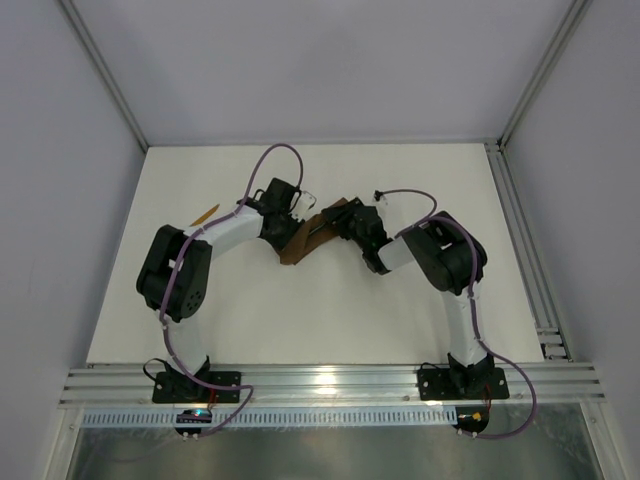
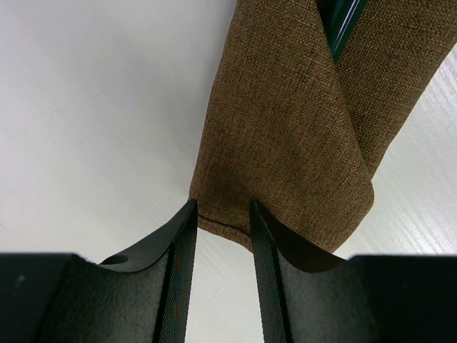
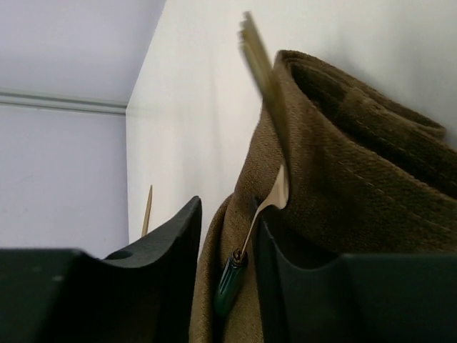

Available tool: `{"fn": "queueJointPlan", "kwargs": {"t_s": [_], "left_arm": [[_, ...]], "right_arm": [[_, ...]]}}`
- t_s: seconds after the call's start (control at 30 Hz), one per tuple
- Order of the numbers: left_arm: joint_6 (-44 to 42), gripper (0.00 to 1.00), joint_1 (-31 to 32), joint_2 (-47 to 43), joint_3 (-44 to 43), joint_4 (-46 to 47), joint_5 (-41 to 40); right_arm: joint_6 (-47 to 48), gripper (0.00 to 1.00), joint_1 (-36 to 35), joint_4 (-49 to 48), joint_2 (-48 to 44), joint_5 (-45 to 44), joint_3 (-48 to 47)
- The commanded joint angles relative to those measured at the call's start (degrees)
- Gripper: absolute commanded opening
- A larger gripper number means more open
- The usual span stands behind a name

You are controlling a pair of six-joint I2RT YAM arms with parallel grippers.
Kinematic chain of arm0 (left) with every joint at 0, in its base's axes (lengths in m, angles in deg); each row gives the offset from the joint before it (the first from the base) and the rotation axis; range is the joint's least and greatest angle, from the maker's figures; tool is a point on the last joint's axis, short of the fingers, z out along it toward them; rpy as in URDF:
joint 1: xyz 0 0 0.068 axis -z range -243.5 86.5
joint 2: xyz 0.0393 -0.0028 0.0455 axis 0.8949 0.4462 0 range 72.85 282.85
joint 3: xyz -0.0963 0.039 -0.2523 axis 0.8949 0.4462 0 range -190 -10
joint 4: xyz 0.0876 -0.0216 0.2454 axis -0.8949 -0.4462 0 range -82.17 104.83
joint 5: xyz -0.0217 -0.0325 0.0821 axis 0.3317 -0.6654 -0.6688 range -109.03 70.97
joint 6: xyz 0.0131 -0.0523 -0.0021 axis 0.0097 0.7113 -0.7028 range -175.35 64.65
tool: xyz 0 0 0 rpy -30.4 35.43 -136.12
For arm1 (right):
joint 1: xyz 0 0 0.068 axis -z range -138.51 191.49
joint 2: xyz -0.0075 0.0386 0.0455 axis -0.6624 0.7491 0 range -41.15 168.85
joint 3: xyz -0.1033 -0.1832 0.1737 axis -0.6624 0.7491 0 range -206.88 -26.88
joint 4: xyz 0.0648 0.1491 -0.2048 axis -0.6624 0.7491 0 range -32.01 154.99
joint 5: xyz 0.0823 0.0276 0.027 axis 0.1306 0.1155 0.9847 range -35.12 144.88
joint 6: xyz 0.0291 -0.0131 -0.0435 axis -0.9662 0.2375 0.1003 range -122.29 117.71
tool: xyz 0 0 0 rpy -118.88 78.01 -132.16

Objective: Fold the napkin into a case and place the utensils inside
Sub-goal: Stuff the fork into the folded napkin.

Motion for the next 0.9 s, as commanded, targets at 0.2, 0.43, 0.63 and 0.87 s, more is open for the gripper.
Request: {"fn": "queueJointPlan", "kwargs": {"t_s": [0.2,0.43,0.63,0.87], "left_arm": [[0.2,0.38,0.1,-0.48,-0.75,1.84,0.79],[0.11,0.38,0.1,-0.92,-1.28,1.32,0.44],[-0.33,0.38,0.1,-1.62,-1.19,1.23,0.0],[0.28,0.39,0.1,-3.9,-0.4,0.7,1.22]], "right_arm": [[4.52,0.66,-0.38,14.37,-9.51,-0.47,0.58],[6.64,0.69,-0.29,27.67,-13.2,1.55,-2.41],[9.71,0.69,0.59,32.43,-17.5,6.21,-0.92],[32.17,0.67,1.12,46.37,-25.15,23.15,-8.54]]}}
